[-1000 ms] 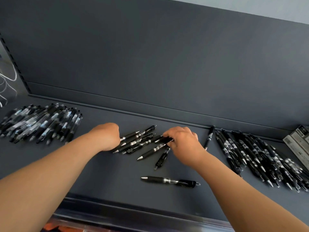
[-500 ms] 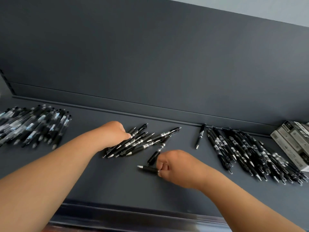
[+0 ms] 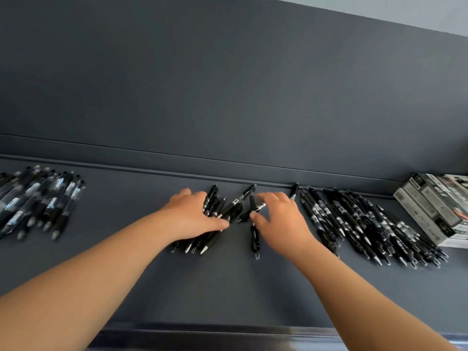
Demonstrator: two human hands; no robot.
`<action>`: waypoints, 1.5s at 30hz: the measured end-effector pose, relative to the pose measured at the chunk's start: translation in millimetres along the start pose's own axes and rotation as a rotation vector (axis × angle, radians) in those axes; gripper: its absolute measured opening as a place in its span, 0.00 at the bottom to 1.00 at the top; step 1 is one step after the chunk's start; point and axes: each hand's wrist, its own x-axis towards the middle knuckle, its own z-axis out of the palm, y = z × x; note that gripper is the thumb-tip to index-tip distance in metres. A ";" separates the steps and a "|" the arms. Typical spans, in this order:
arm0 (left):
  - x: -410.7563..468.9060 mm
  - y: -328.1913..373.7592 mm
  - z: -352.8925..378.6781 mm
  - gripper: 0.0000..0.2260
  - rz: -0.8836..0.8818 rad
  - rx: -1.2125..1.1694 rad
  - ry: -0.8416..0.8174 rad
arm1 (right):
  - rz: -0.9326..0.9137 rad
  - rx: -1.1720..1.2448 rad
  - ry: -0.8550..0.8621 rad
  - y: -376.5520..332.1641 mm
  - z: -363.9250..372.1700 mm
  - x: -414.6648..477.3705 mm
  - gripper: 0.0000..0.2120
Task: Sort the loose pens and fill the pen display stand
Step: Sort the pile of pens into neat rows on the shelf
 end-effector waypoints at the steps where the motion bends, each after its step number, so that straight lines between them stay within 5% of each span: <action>1: -0.9 2.9 6.9 0.39 0.037 0.062 0.014 | -0.014 -0.035 0.014 4.4 -1.5 -1.9 0.24; 11: -4.4 36.1 50.9 0.34 0.262 0.129 0.021 | -0.089 -0.124 0.006 38.2 -15.1 -14.4 0.25; 16: -1.5 68.4 68.0 0.28 0.240 0.075 0.057 | -0.027 -0.262 -0.002 69.9 -28.3 -20.9 0.25; 25: -4.6 127.2 83.1 0.34 0.160 -0.007 0.052 | 0.101 -0.326 -0.036 130.9 -51.8 -32.3 0.27; 34: -11.1 197.6 106.9 0.31 0.178 -0.162 -0.007 | 0.036 -0.293 -0.027 160.5 -64.4 -44.4 0.26; 45: -27.7 178.2 104.7 0.33 0.200 -0.020 0.015 | 0.166 -0.302 -0.024 180.8 -77.6 -52.7 0.28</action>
